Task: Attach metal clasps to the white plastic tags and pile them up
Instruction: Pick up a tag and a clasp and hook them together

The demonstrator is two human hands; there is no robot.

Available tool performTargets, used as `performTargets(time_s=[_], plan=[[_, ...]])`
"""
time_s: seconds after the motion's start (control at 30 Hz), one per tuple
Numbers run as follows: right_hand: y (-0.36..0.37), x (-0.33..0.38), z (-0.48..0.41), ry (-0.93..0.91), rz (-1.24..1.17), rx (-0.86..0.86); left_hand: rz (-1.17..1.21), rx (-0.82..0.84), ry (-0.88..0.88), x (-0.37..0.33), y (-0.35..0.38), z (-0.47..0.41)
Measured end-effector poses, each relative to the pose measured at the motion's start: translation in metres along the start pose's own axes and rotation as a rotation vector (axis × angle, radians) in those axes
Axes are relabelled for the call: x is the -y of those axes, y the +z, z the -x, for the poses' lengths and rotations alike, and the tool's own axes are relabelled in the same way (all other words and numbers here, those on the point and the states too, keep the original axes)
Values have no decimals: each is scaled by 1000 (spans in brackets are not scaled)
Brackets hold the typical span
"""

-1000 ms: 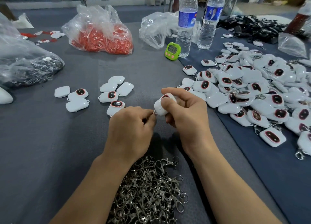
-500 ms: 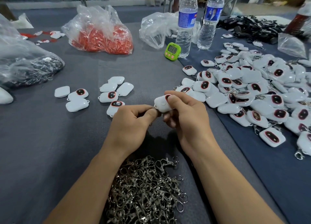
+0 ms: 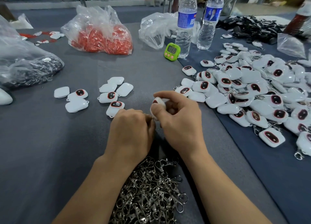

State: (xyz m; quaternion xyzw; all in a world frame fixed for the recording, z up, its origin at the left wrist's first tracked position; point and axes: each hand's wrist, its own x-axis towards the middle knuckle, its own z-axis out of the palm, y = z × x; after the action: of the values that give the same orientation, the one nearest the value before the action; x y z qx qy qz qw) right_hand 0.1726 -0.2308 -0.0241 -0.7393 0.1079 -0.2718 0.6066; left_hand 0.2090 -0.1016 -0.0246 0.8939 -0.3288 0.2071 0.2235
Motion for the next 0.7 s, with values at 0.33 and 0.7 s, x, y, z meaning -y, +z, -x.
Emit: performTargets(time_s=[0.33, 0.7], plan=[[-3, 10, -11, 428, -539, -53, 763, 116, -380, 4, 1, -10], [3, 4, 0, 96, -85, 46, 147, 39, -151, 3, 0, 0]])
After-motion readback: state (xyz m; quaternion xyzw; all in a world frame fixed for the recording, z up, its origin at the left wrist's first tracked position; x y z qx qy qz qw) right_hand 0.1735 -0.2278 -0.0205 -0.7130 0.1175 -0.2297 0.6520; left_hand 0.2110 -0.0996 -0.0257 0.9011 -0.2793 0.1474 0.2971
